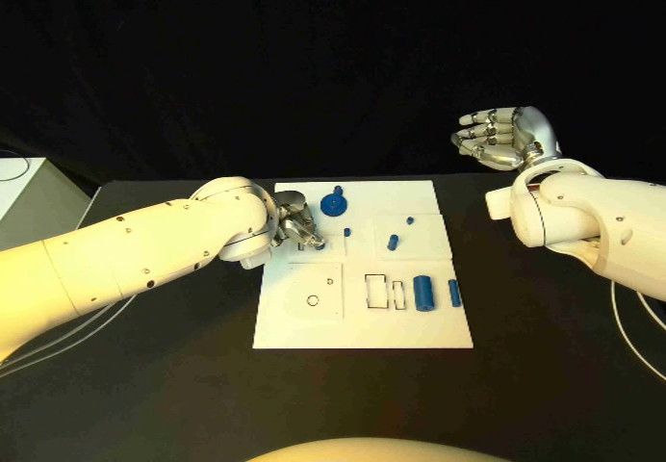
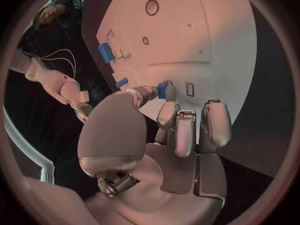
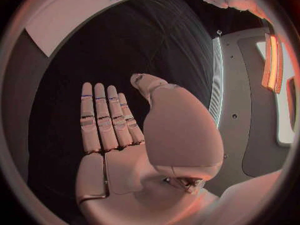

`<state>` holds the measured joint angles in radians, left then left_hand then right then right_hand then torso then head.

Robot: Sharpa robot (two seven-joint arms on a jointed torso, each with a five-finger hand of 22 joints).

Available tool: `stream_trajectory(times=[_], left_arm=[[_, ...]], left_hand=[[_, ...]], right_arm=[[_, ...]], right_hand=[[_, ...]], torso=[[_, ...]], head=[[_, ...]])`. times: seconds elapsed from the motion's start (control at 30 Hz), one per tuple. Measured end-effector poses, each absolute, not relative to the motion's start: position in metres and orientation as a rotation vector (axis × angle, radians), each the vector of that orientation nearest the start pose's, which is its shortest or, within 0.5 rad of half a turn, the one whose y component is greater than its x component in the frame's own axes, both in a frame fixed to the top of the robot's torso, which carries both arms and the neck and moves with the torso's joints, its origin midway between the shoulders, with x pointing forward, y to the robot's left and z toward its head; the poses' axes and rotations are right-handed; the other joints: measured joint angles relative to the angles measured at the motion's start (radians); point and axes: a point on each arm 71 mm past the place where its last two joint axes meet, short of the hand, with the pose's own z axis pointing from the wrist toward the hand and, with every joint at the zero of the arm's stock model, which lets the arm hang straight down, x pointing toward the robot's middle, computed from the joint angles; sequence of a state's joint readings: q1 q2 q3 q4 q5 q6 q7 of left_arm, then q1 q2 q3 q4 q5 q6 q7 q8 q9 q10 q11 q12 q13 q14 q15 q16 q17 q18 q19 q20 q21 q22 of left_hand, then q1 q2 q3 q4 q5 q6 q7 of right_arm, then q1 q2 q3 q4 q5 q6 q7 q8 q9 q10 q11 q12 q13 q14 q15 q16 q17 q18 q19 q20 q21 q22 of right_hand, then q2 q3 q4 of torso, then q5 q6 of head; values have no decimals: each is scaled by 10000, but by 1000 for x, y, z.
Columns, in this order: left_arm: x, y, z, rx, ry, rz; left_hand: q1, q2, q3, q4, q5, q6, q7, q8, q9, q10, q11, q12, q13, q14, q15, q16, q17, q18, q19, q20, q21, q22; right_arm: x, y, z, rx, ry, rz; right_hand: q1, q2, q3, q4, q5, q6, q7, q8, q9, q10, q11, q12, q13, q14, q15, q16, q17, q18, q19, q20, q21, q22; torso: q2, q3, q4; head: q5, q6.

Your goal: Assemble the parts on the task board

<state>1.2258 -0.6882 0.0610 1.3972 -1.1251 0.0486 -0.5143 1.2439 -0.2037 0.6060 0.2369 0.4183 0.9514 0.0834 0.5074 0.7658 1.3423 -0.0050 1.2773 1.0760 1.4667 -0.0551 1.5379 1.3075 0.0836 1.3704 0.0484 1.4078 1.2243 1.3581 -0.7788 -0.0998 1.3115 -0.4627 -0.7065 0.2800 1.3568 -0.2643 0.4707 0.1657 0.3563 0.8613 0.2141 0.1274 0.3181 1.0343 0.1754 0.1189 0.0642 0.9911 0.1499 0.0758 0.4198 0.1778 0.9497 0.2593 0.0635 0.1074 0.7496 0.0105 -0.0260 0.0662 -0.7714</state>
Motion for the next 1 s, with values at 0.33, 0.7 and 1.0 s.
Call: stream_trajectory(times=[0.33, 0.7, 1.0], left_arm=[[519, 177, -181, -2225, 21425, -4771], [519, 178, -182, -2169, 21521, -4737], [519, 179, -182, -2155, 21559, -4710]], left_hand=[[-41, -41, 0, 0, -1, 1, -1, -26, 0, 0, 1, 0, 0, 0, 0, 0, 0, -1, 0, 0, 0, 1], [-62, -61, 0, 0, -3, 29, -30, 11, -1, 1, 2, 0, 0, 0, 0, 0, 0, -1, 0, 0, -38, -10], [-52, -51, 0, 0, -3, 32, -32, 13, -2, 2, 3, 0, 0, 0, 0, 0, 0, -1, 0, 0, -38, -9]], right_arm=[[546, -259, -117, 6864, 11802, 9524], [546, -259, -117, 6866, 11825, 9530], [546, -259, -118, 6865, 11841, 9540]], right_hand=[[-1, 1, 1, 0, 0, -25, 24, 0, -11, 0, 0, 0, 1, 1, 0, 0, -25, 0, -35, 36, 0, -23], [-41, 40, -27, 28, 0, -26, 23, 0, -20, 1, 0, -38, 1, -35, -36, 0, -57, 0, -71, -1, 0, -52], [-40, 39, -54, 1, 0, -25, 23, 0, -21, 1, -1, -38, 1, -35, -36, -39, -73, -1, -71, -1, 0, -69]], torso=[[-4, -1, 7], [-7, -7, 5], [-6, -1, -1]], head=[[8, -41], [16, -56], [22, -63]])
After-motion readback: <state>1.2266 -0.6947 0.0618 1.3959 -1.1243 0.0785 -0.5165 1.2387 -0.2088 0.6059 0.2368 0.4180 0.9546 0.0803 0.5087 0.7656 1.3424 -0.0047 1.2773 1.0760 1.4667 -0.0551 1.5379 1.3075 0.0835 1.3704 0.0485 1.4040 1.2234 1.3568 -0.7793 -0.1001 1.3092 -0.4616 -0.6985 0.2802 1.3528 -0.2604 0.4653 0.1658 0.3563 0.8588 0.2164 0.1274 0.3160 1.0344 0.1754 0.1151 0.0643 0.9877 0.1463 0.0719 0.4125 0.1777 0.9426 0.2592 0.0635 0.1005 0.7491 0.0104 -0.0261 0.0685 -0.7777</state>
